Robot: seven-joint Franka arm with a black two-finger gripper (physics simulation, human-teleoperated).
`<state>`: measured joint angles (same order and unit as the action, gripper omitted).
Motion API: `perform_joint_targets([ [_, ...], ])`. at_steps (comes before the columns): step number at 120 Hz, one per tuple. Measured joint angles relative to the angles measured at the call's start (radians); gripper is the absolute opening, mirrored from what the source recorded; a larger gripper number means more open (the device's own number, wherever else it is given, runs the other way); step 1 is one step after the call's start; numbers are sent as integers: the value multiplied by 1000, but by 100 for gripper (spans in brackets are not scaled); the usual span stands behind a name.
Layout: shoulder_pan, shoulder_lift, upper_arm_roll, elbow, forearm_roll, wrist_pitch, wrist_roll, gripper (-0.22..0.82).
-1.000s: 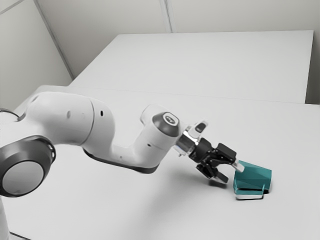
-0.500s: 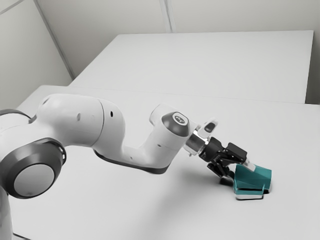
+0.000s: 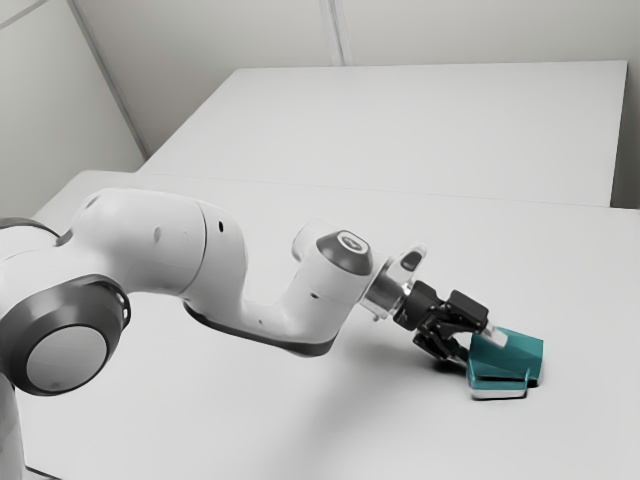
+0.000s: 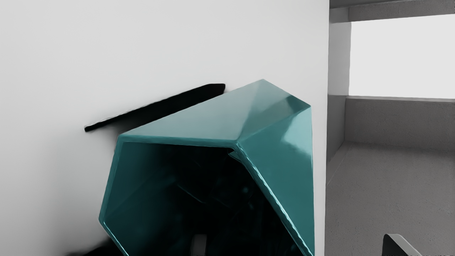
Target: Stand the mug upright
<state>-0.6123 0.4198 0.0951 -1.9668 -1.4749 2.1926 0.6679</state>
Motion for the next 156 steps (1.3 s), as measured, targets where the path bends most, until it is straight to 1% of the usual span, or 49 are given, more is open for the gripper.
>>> perform_joint_targets([
  [26,-4,0,0,0,-7,-2,17,29],
  [52,-5,-1,0,0,-16,-2,29,12],
  [71,-6,-4,0,3,-30,-3,38,-3],
  [82,-7,-7,-1,4,-36,-2,44,-9],
  [104,-8,-19,0,9,-39,2,52,-15],
  [120,-9,-57,1,12,-29,7,55,-16],
  [131,-6,-109,3,7,-16,13,56,-17],
  [139,3,-159,8,1,32,17,52,-17],
  [156,42,-298,20,-35,284,26,13,-17],
])
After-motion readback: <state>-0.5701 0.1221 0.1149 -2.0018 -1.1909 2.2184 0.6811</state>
